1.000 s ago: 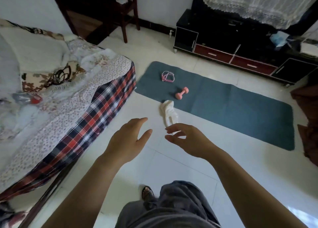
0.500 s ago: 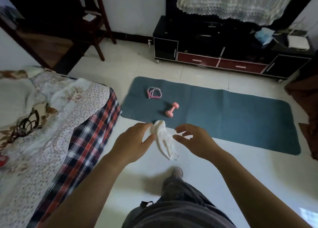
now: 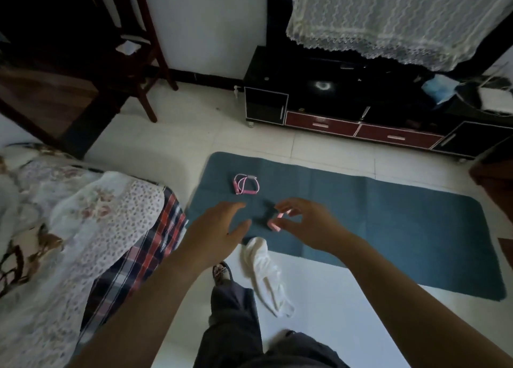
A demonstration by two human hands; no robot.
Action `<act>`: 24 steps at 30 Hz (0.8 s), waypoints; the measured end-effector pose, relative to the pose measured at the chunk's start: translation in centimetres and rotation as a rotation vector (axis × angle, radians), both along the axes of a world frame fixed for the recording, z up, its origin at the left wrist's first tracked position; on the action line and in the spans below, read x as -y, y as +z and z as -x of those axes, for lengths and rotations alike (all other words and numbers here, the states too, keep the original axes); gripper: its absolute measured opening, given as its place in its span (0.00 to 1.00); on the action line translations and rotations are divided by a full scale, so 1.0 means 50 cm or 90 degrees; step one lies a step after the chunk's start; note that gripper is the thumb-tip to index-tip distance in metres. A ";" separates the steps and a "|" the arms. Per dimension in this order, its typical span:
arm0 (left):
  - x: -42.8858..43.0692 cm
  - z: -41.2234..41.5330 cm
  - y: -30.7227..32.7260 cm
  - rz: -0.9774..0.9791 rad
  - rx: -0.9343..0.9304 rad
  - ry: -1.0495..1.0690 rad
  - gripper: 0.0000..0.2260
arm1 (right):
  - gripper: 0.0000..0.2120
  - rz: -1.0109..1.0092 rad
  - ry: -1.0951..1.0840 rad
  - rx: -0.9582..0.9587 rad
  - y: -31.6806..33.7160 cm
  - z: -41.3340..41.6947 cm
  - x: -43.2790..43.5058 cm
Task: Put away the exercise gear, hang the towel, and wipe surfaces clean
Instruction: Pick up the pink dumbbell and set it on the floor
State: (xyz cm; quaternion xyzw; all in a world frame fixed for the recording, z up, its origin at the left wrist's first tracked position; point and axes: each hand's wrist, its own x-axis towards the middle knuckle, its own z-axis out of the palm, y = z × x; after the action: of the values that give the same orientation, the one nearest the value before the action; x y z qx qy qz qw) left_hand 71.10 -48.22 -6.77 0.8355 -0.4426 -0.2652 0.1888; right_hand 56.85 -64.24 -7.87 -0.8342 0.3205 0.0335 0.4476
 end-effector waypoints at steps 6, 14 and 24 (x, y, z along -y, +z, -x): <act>0.151 -0.202 -0.034 -0.056 0.004 -0.139 0.23 | 0.16 -0.010 -0.128 -0.040 -0.019 -0.127 0.095; 0.320 -0.348 -0.081 -0.115 0.022 -0.217 0.21 | 0.17 -0.023 -0.164 -0.092 -0.089 -0.212 0.218; 0.467 -0.371 -0.407 -0.198 -0.072 -0.087 0.27 | 0.19 -0.071 -0.057 -0.173 -0.448 -0.252 0.451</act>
State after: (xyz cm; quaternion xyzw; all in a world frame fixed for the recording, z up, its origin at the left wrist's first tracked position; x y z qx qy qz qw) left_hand 89.62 -71.56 -27.13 0.8061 -0.4410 -0.3895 0.0636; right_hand 69.46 -86.81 -30.26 -0.7806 0.4129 0.1441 0.4465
